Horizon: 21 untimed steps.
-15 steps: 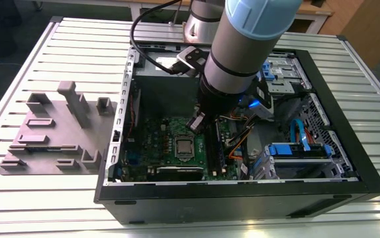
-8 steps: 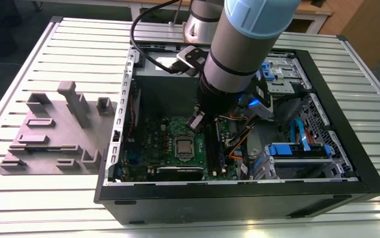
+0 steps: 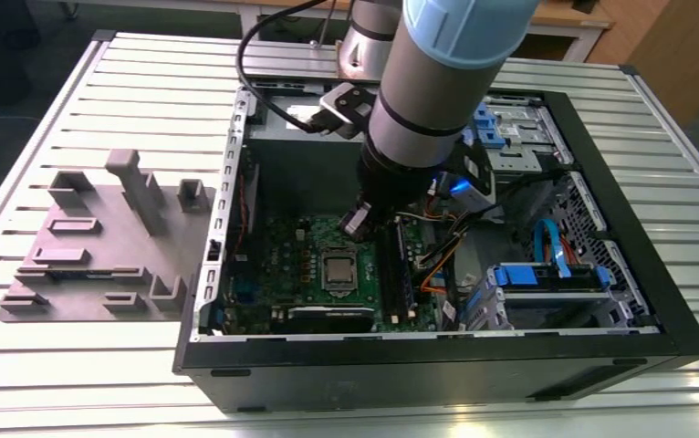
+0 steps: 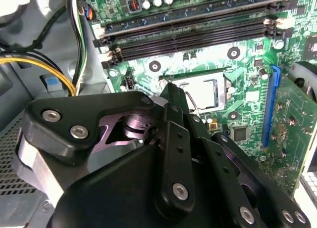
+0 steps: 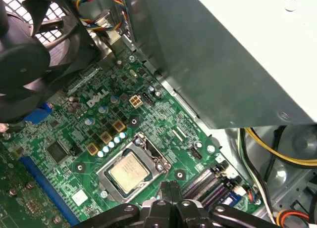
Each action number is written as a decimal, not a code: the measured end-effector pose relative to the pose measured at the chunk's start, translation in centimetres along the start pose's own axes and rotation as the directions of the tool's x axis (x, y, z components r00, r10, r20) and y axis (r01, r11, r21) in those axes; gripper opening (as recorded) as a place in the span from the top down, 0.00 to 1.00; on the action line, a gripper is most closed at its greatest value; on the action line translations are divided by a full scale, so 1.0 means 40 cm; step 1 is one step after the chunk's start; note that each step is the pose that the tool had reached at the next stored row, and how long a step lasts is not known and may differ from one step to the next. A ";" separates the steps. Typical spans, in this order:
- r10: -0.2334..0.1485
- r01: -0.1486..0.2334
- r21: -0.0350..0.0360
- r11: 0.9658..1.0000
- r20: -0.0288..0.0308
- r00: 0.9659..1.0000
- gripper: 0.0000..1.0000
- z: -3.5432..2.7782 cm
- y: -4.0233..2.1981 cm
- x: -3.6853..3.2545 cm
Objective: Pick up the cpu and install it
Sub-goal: 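Install the first cpu locking lever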
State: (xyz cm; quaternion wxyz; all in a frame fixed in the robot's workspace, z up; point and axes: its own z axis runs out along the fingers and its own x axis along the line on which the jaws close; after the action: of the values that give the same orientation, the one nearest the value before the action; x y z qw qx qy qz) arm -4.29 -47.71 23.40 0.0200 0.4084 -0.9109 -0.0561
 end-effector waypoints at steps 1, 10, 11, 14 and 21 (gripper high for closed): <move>0.000 0.000 0.001 1.000 0.000 1.000 0.90 0.002 0.002 0.002; 0.008 -0.008 0.016 1.000 -0.016 1.000 0.90 0.019 0.010 0.012; 0.010 -0.010 0.018 1.000 -0.019 1.000 0.90 0.021 0.010 0.012; 0.014 -0.014 0.024 1.000 -0.025 1.000 0.90 0.028 0.009 0.013; 0.019 -0.018 0.029 0.999 -0.029 0.999 0.90 0.037 0.010 0.015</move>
State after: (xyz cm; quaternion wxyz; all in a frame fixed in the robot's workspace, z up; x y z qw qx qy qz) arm -5.11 -47.79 21.96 0.0281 0.4011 -0.9148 -0.0368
